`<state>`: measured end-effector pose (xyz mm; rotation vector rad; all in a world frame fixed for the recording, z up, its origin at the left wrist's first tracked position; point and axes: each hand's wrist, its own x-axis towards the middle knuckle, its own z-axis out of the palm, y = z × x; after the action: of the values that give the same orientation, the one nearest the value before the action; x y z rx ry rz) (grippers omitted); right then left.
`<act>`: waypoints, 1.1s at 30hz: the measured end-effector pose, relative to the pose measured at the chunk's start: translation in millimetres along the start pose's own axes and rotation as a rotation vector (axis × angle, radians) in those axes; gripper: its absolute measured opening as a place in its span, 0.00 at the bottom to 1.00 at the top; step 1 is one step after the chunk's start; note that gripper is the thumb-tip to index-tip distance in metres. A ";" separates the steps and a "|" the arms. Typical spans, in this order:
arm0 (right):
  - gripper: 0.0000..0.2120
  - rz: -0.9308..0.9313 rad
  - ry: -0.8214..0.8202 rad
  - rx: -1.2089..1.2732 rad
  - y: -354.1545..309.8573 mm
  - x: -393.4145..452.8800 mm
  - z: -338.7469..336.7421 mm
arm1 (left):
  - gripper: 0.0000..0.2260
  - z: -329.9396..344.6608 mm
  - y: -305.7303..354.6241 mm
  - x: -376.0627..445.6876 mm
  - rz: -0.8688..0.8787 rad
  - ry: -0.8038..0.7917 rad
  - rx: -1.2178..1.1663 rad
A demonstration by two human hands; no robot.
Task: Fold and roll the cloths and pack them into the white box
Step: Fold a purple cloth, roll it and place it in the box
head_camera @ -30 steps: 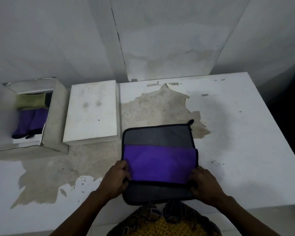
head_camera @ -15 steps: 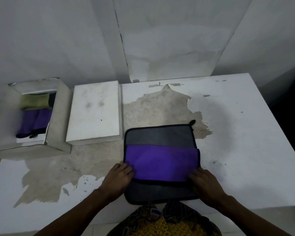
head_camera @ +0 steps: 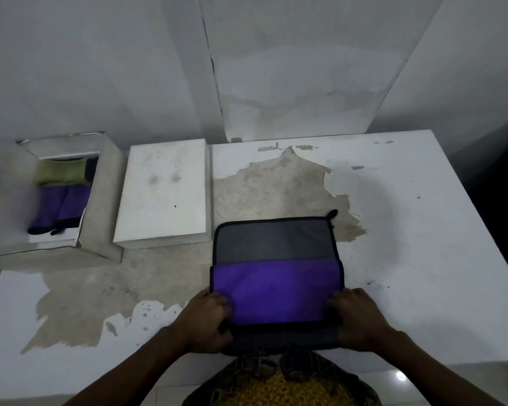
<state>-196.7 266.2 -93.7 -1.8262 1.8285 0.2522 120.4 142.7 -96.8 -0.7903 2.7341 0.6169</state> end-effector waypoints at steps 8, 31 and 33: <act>0.19 -0.012 0.441 0.167 -55.4 32.7 -9.4 | 0.15 -15.5 44.8 59.1 -0.083 0.342 0.046; 0.52 0.248 0.122 0.132 -2.8 53.0 34.2 | 0.46 43.4 -21.9 34.4 -0.484 0.113 -0.087; 0.49 0.243 0.128 0.135 -2.6 53.9 28.2 | 0.45 38.5 -21.1 36.2 -0.464 0.125 -0.107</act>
<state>-184.1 233.1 -143.2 -1.5604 2.1045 0.0993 105.8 127.6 -149.7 -1.4733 2.4978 0.6273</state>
